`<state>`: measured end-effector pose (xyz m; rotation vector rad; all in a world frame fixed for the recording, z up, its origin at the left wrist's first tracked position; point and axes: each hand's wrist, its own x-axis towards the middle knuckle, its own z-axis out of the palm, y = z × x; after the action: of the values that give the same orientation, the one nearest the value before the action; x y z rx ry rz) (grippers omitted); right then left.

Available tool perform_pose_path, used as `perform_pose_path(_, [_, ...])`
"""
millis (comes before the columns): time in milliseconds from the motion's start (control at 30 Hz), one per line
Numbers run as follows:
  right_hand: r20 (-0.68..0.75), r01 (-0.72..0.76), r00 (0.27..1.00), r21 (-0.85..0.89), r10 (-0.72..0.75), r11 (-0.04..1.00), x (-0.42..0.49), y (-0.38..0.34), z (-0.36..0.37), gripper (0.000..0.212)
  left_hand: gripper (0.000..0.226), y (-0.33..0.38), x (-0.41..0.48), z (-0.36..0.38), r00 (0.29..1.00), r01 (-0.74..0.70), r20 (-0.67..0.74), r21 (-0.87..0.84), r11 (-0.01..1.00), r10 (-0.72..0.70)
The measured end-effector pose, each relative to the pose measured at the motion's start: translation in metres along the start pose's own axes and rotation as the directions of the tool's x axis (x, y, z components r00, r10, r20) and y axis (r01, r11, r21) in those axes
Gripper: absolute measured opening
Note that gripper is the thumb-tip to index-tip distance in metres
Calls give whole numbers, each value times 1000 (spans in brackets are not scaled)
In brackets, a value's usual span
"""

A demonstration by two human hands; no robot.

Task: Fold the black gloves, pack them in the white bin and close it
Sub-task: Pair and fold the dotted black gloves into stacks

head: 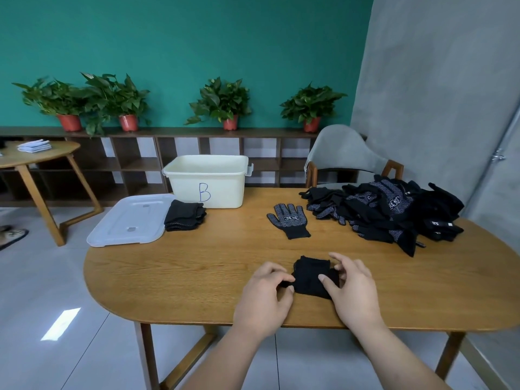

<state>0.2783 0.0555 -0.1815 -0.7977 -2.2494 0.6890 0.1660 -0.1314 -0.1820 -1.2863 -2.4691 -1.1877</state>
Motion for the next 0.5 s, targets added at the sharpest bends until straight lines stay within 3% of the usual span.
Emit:
perform_pose_path(133, [38, 148, 989, -130, -144, 980, -5, -2, 1, 41, 37, 4, -3, 1, 996, -86, -8, 47, 995, 87])
perform_pose_path(267, [297, 177, 954, -407, -53, 896, -1, -5, 7, 50, 46, 8, -6, 2, 968, -224, 156, 176, 958, 198])
perform_pose_path(400, [318, 143, 948, -352, -25, 925, 1, -6, 5, 53, 49, 8, -6, 1, 964, -244, 165, 229, 942, 210])
perform_pose_path(500, [280, 67, 960, -230, 0, 971, 2, -6, 0, 54, 52, 10, -10, -2, 924, -356, 245, 265, 896, 295])
